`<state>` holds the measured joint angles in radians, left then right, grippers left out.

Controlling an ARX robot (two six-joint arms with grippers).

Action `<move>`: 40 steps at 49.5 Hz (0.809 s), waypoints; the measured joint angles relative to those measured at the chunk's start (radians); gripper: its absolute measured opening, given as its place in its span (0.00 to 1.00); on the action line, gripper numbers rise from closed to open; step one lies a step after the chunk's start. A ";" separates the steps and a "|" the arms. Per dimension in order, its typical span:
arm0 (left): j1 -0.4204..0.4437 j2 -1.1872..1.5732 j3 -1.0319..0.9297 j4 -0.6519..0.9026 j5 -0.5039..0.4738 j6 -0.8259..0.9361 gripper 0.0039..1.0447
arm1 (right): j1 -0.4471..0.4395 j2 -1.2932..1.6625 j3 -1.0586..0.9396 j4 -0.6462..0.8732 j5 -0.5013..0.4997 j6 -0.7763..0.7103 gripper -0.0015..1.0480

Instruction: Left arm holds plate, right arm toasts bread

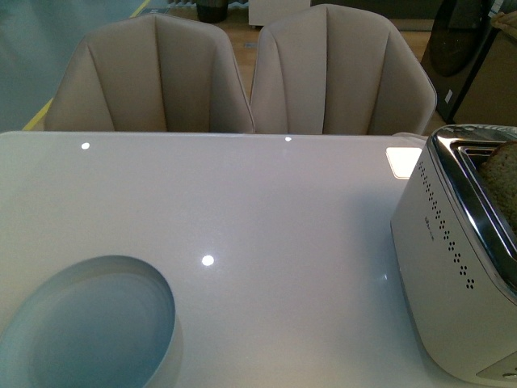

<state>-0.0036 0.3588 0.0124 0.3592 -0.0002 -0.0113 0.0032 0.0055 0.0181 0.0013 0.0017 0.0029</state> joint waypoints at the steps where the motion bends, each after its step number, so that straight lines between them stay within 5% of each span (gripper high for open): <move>1: 0.000 -0.009 0.000 -0.008 0.000 0.000 0.03 | 0.000 0.000 0.000 0.000 0.000 0.000 0.92; 40: 0.000 -0.352 0.000 -0.357 0.000 0.000 0.03 | 0.000 0.000 0.000 0.000 0.000 0.000 0.92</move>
<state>-0.0036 0.0071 0.0128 0.0021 0.0002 -0.0109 0.0032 0.0055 0.0181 0.0013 0.0017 0.0029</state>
